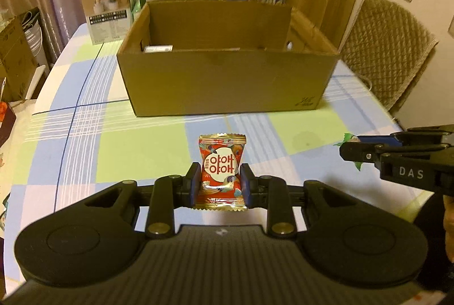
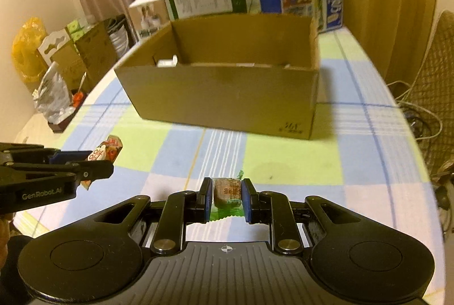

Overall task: Organize objects
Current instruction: 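Lift and carry both candies over the cardboard box with both tools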

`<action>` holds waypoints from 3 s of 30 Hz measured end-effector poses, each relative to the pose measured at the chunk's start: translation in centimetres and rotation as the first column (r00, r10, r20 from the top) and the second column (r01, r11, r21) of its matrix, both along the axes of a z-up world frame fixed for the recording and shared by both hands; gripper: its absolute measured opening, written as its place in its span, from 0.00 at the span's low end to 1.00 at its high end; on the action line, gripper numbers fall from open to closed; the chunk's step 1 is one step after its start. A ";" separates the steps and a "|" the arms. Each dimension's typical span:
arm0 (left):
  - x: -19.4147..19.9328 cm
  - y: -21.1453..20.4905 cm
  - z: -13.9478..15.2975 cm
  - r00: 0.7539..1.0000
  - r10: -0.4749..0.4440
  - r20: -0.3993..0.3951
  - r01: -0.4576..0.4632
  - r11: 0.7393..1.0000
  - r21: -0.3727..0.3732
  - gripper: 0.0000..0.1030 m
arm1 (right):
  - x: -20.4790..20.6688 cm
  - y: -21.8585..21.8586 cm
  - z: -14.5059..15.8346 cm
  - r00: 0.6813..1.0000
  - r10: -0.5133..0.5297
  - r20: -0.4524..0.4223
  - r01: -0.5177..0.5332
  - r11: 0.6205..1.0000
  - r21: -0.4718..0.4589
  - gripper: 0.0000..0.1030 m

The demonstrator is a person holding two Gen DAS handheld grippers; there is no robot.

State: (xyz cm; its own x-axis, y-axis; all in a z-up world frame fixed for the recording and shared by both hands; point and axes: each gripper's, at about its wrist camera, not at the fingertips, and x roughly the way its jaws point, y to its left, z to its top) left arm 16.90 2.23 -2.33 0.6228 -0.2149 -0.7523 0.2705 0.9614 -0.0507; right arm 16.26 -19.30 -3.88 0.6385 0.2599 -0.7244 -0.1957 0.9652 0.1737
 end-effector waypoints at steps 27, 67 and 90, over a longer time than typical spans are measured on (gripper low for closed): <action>-6.1 -1.4 4.3 0.998 -0.021 0.051 0.020 0.999 0.030 0.24 | -6.3 -1.2 4.8 0.996 -0.022 0.083 0.023 1.000 -0.012 0.18; -0.5 -2.7 8.7 0.993 -0.078 0.086 0.073 0.996 0.059 0.24 | -0.7 -2.9 9.7 0.991 -0.016 0.134 0.014 1.000 0.014 0.18; 6.5 -1.7 9.5 0.995 -0.085 0.049 0.082 0.995 0.058 0.24 | 6.1 -1.6 10.3 0.991 0.047 0.127 -0.044 0.999 -0.027 0.18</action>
State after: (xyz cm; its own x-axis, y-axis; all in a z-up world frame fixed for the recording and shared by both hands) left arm 23.41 0.51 7.15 0.6423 -0.2265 -0.7323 0.3507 0.9363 0.0181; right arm 22.34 -20.92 6.40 0.7138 0.2746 -0.6442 -0.2589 0.9582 0.1216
